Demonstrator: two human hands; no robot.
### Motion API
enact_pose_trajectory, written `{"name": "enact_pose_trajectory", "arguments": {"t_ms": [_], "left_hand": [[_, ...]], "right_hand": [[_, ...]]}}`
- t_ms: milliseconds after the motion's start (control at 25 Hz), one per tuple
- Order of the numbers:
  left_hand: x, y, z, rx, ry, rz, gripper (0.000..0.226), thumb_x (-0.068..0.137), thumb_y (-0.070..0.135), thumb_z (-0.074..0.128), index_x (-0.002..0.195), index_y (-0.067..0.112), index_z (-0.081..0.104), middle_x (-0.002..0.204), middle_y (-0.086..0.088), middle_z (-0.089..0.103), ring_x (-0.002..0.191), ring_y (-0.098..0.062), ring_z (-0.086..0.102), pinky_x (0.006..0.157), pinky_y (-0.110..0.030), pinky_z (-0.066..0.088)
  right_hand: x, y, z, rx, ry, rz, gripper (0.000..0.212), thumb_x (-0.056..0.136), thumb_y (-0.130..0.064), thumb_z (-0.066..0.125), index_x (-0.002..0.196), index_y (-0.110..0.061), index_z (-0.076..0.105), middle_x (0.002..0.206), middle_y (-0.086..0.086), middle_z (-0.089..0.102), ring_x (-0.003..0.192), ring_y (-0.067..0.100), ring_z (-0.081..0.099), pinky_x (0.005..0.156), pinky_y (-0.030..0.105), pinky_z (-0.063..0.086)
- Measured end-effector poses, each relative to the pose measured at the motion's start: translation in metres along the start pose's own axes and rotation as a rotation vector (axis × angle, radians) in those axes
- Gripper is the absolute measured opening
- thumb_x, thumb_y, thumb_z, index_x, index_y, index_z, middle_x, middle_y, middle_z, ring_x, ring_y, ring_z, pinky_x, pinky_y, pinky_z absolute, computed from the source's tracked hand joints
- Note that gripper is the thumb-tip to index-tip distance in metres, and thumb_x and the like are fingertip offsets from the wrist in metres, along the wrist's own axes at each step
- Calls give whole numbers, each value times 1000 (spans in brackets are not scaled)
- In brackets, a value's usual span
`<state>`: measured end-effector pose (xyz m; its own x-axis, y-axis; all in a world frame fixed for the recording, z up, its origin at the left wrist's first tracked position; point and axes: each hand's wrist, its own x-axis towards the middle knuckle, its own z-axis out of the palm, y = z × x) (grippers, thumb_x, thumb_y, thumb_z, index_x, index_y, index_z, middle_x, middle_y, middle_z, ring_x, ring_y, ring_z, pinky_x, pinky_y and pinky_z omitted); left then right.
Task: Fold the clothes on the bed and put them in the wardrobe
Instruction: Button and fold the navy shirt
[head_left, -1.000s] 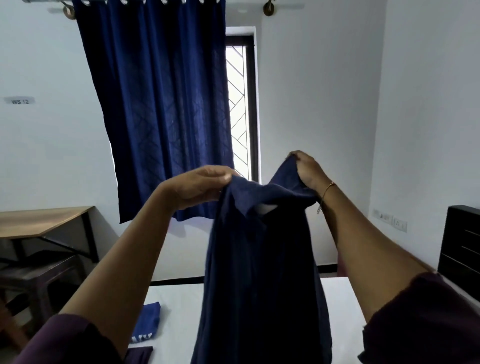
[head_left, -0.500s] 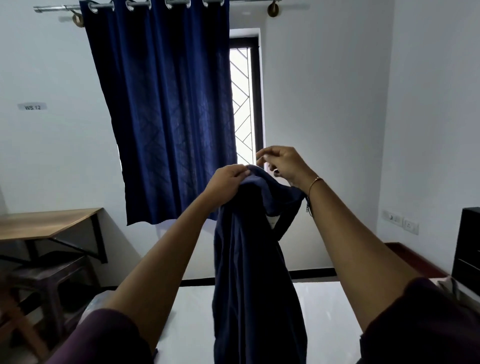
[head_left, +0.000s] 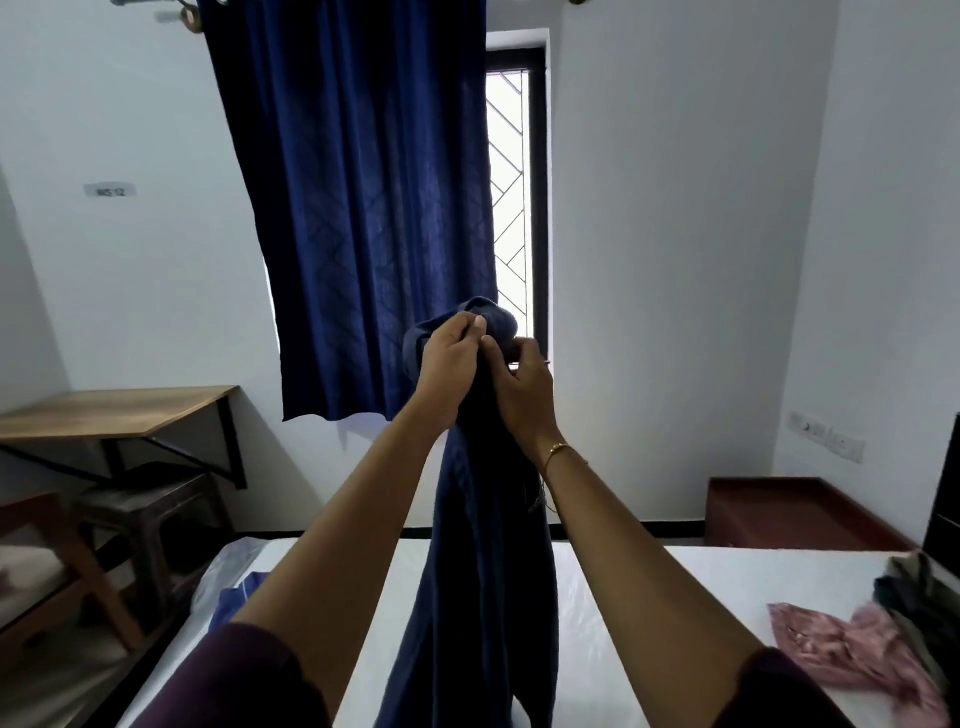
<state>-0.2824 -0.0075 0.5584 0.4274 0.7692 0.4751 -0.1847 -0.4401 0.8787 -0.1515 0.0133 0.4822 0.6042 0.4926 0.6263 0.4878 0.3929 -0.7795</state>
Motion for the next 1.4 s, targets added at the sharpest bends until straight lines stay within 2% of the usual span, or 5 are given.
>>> {"name": "enact_pose_trajectory", "arguments": {"t_ms": [400,560,720,1000,1400], "left_hand": [[-59,-11,-37,40,170,15,28,108,10,52,112,21,77,113,1,71,104,-13,67,94,-29,56],[-93,-14,-65,165,321,-6,33,109,12,48,110,27,77,104,-3,69,85,-25,64,83,-43,57],[-131,-2,-105,329,437,-1,32,107,18,48,119,28,76,112,-3,73,103,-30,67,88,-40,54],[-199,-4,-141,633,475,-66,38,102,29,45,133,33,66,128,-6,69,134,-26,47,108,-42,40],[-207,37,-158,490,644,0,31,98,25,39,113,27,66,113,1,71,114,-22,57,109,-45,24]], "right_hand": [[-38,15,-23,-93,79,141,33,132,-19,63,123,6,82,114,27,89,95,29,76,98,56,72],[-63,1,-74,-198,1,89,48,110,-33,99,149,-12,80,140,7,85,127,22,75,106,26,63],[-78,4,-123,-476,148,36,28,120,-10,82,147,-12,89,141,19,86,128,38,79,120,58,78],[-169,-60,-170,-491,154,160,33,128,-5,62,147,-5,89,143,17,91,129,35,80,126,56,72],[-201,-154,-199,-442,-226,371,56,111,-69,90,109,-13,89,106,2,82,97,21,74,83,35,55]]}}
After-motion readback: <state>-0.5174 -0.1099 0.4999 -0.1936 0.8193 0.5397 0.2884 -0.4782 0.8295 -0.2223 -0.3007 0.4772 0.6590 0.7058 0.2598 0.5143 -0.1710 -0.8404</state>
